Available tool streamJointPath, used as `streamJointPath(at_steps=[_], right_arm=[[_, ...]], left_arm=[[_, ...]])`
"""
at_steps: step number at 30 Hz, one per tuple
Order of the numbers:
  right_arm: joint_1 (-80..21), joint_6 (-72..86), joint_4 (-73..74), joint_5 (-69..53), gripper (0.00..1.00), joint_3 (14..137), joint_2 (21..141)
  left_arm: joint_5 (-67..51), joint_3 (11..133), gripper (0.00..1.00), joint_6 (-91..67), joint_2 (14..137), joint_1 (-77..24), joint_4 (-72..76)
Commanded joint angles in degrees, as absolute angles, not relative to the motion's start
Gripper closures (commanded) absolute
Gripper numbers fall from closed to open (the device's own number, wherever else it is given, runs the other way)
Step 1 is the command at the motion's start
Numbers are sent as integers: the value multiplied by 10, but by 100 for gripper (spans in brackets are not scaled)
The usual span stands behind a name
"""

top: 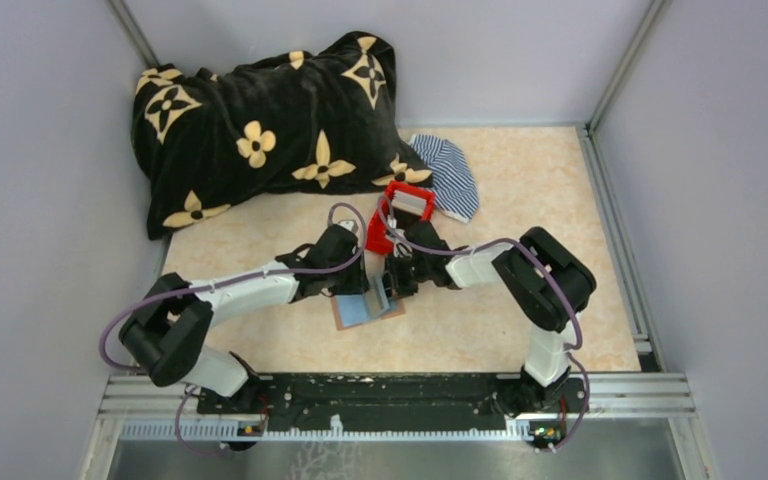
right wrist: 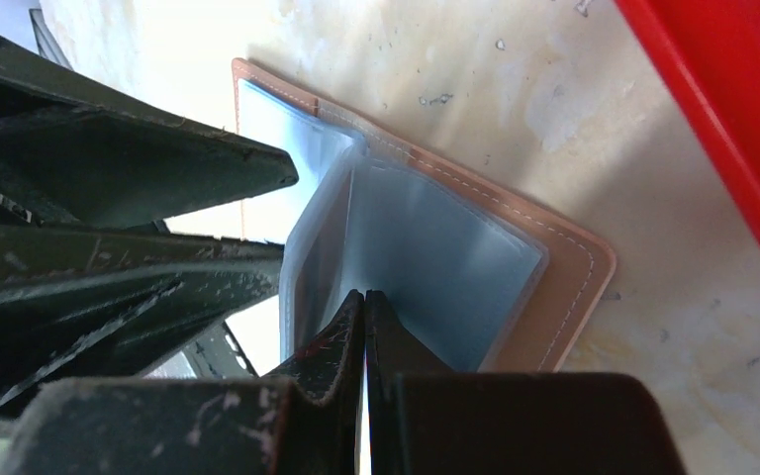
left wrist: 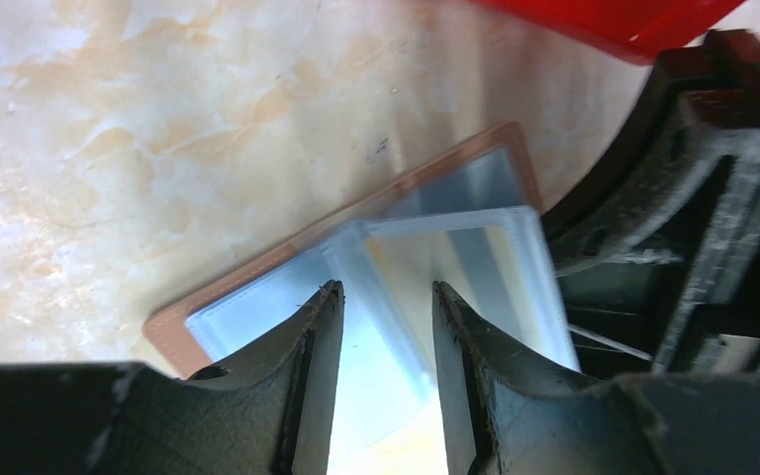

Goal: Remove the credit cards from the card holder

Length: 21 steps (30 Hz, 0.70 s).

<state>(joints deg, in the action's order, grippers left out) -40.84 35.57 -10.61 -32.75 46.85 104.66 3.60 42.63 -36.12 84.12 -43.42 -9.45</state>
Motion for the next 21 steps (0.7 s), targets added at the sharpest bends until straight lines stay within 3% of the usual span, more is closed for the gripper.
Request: streamJointPath(at_steps=[1,11,21], right_arm=[[-414,326,-25,-266,100,438,1024],[-412,313,30,-232,100,427,954],[-380,308,115,-138,100,413,810]], left_arm=[[70,447,56,-346,844,-438,-142],[46,430,56,-352,863,-438,-119],[13,417,56,-349,872,-437,-90]])
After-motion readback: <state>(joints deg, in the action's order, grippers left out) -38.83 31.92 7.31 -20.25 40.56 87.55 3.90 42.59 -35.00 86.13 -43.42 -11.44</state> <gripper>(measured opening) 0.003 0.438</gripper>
